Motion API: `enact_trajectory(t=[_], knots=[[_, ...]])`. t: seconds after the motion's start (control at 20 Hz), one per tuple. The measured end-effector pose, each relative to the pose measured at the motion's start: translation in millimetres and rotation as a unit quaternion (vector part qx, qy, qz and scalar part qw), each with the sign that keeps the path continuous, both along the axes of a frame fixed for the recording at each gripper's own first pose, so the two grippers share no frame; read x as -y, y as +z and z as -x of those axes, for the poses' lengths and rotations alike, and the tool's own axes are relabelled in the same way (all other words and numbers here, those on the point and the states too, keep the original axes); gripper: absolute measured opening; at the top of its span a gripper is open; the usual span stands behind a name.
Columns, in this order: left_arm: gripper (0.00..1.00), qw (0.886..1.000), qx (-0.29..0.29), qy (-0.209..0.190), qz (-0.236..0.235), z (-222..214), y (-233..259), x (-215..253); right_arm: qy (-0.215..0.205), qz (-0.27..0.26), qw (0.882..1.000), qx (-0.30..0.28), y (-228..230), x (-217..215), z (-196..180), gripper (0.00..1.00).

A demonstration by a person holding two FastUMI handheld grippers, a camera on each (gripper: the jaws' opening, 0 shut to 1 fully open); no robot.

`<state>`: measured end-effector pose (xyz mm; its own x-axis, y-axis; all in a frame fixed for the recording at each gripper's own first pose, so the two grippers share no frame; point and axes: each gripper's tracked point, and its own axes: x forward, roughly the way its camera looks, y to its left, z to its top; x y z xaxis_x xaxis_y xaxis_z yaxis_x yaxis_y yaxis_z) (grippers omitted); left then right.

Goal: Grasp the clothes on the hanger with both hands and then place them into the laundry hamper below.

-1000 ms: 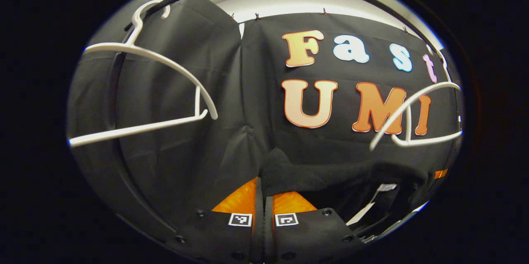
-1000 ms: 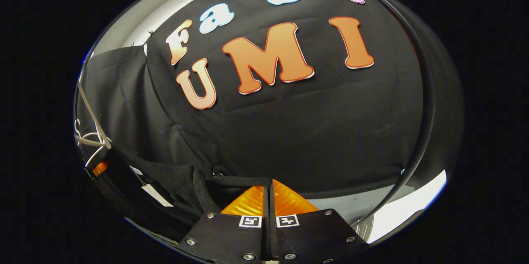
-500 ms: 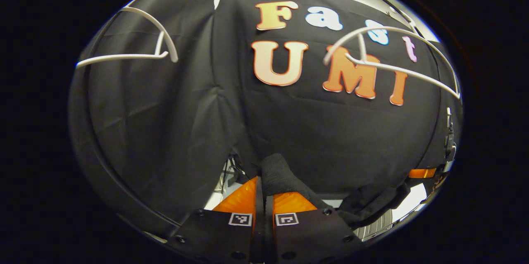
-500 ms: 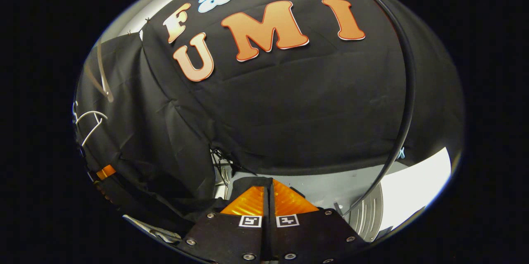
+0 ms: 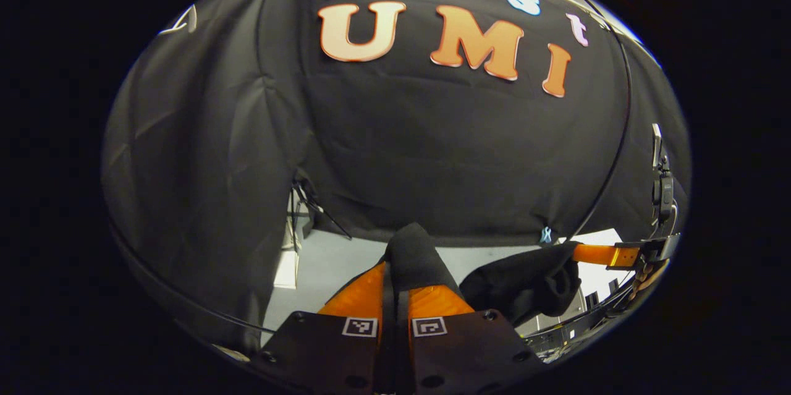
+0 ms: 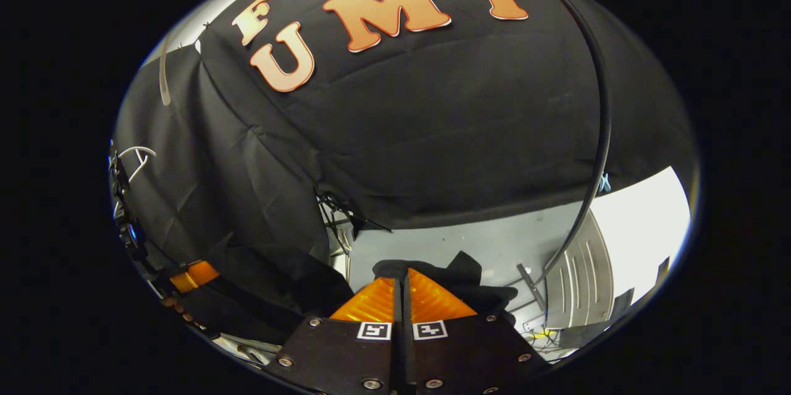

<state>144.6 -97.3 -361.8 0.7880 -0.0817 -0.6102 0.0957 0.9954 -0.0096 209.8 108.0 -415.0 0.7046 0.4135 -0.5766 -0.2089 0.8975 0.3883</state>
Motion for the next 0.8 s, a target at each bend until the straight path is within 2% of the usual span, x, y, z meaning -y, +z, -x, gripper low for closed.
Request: enact_trajectory(t=[0.35, 0.55, 0.8], knots=[[0.07, 0.995, -0.094, -0.027, 0.011, 16.8, -94.3, 25.1, -0.010, 0.020, 0.998, -0.062, -87.1, -25.0, 30.0, 0.00], [0.07, 0.987, -0.155, -0.025, 0.024, 32.7, -151.8, 28.7, -0.011, 0.052, 0.993, -0.107, -147.1, -35.6, 47.7, 0.00], [0.07, 0.978, -0.206, -0.030, 0.008, 46.8, -199.9, 22.1, 0.005, 0.108, 0.984, -0.143, -201.0, -42.2, 67.3, 0.00]])
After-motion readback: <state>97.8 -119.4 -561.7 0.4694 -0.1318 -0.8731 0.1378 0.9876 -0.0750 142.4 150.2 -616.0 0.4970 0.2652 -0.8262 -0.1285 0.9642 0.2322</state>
